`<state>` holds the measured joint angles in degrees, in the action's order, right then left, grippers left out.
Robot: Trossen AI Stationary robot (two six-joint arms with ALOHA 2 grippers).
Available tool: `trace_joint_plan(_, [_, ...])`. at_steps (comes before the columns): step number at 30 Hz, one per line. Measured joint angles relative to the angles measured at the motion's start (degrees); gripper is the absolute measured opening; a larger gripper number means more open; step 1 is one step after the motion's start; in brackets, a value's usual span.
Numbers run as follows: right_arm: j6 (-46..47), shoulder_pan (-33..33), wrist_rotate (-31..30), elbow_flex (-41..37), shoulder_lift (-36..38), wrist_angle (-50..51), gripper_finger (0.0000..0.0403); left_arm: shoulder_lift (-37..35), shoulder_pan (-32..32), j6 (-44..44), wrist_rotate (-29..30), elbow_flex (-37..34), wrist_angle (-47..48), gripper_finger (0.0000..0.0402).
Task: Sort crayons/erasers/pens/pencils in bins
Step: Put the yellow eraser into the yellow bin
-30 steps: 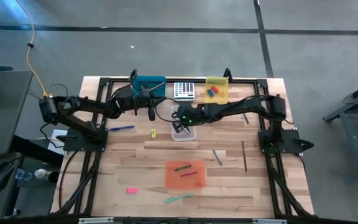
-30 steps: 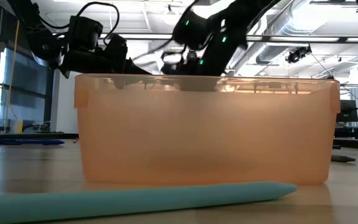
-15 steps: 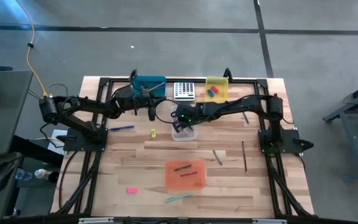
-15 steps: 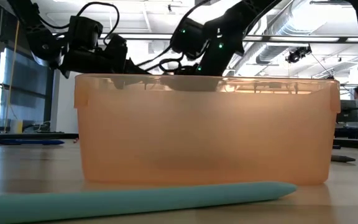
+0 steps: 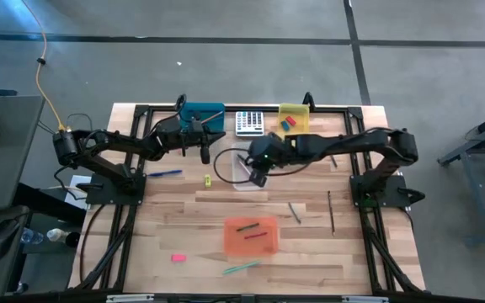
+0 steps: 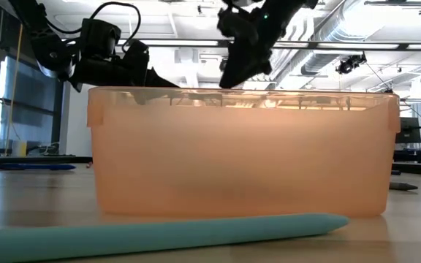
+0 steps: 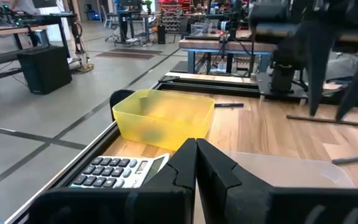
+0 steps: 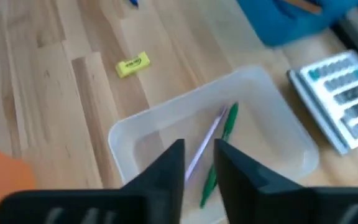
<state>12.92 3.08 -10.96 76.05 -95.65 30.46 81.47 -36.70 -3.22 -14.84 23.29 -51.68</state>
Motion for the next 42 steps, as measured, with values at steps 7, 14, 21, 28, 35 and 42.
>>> trace_joint_plan(7, [-5.9,0.3,4.3,-13.7,2.3,-20.2,0.0008,0.0,0.4,0.0,0.0,0.0,0.0,0.0000])
trace_joint_plan(14, [-8.0,2.7,8.1,-34.8,9.2,-53.2,0.0002,0.0,1.8,-0.6,0.0,0.0,0.6,0.0000])
trace_joint_plan(21, [-8.5,6.4,7.6,-45.1,19.7,-57.4,0.0002,0.0,4.3,-4.3,0.0,0.8,2.1,0.0000])
trace_joint_plan(28, [-11.4,9.7,13.1,-54.2,23.8,-71.0,0.0000,-0.1,8.3,-4.6,0.2,7.1,18.8,0.0000])
trace_joint_plan(35, [-13.8,9.9,15.7,-59.6,23.9,-81.1,0.0000,-3.6,13.2,-6.0,5.8,16.2,50.0,0.0000])
trace_joint_plan(42, [-14.9,10.1,13.6,-60.0,23.9,-83.5,0.0000,-5.0,15.5,-5.9,10.3,26.1,73.0,0.0000])
